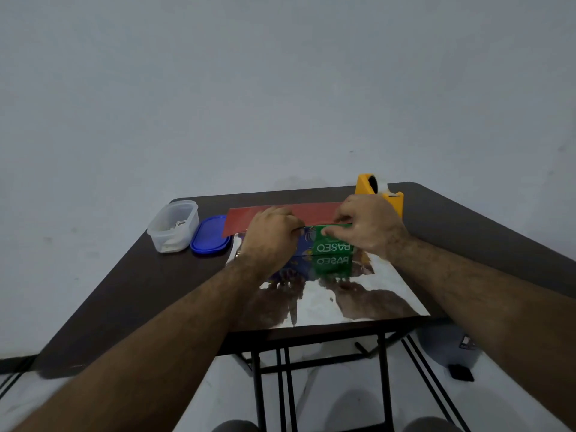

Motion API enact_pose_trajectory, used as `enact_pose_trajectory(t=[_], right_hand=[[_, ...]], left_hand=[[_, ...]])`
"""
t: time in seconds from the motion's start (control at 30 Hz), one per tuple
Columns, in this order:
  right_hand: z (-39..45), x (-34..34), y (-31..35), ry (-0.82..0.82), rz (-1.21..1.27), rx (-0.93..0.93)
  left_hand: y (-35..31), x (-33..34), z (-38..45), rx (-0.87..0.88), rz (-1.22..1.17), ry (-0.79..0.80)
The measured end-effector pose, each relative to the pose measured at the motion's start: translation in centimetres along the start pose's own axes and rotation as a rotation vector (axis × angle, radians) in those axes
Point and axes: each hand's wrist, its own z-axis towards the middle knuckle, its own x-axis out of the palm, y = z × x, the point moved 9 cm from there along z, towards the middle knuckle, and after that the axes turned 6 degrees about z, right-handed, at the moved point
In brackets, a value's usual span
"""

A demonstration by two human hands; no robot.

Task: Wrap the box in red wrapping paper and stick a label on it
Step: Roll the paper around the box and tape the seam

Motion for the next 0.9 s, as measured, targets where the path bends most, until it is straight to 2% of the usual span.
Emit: enact_pose_trajectory(t=[0.1, 0.27, 0.37, 0.47, 0.57, 0.9], right_hand=[[0.6, -2.4, -4.0, -0.066, -0.005, 0.207], [0.5, -4.7, -12.9, -0.137, 0.005, 0.687], [-0.4, -4.5, -15.7, -0.087, 0.060, 0.936], [-1.0, -3.1, -16.7, -0.031, 0.254, 1.116], [-0.9, -2.6, -16.9, -0.002, 0.384, 1.218], [0.3, -1.3, -17.8, 0.164, 0.404, 1.320]], left_hand=[[0.2, 0.2, 0.0, -0.012, -0.016, -0.010], [0.2, 0.2, 0.0, -0.012, -0.033, -0.017], [0.3, 0.4, 0.0, -0.009, -0.028, -0.014], [0.3, 0.5, -0.2, -0.017, -0.035, -0.018], [0.4, 0.7, -0.2, -0.027, -0.036, -0.020], [0.6, 0.8, 0.0, -0.025, -0.020, -0.018]])
